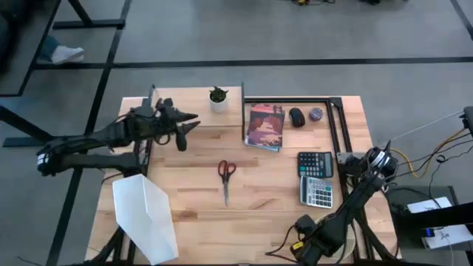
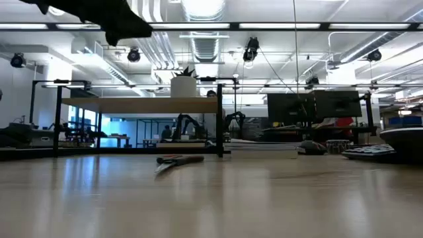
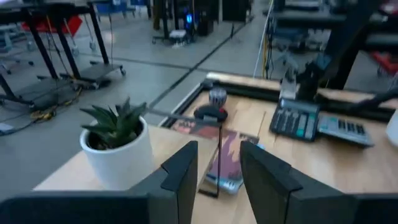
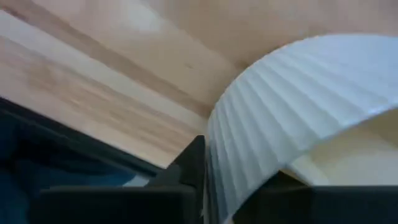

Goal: Stock shelves
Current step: Put the white pen organizer on the shelf

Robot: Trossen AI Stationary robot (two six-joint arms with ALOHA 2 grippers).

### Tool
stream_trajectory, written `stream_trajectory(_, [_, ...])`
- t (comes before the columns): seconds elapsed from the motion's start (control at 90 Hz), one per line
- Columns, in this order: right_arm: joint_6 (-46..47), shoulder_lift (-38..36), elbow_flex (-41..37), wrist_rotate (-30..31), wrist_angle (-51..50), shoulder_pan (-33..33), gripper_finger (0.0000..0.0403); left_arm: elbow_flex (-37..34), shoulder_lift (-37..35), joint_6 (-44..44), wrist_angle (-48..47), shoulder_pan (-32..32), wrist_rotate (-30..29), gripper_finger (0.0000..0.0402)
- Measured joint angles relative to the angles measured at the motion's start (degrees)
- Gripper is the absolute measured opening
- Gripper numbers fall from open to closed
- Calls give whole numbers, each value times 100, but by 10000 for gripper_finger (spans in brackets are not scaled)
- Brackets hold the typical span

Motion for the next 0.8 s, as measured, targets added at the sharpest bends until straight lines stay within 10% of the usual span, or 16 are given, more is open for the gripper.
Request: stream_trajectory(0.8, [-3276, -44, 814, 888, -150, -1287, 0, 2, -306, 87, -303, 4, 262, 107])
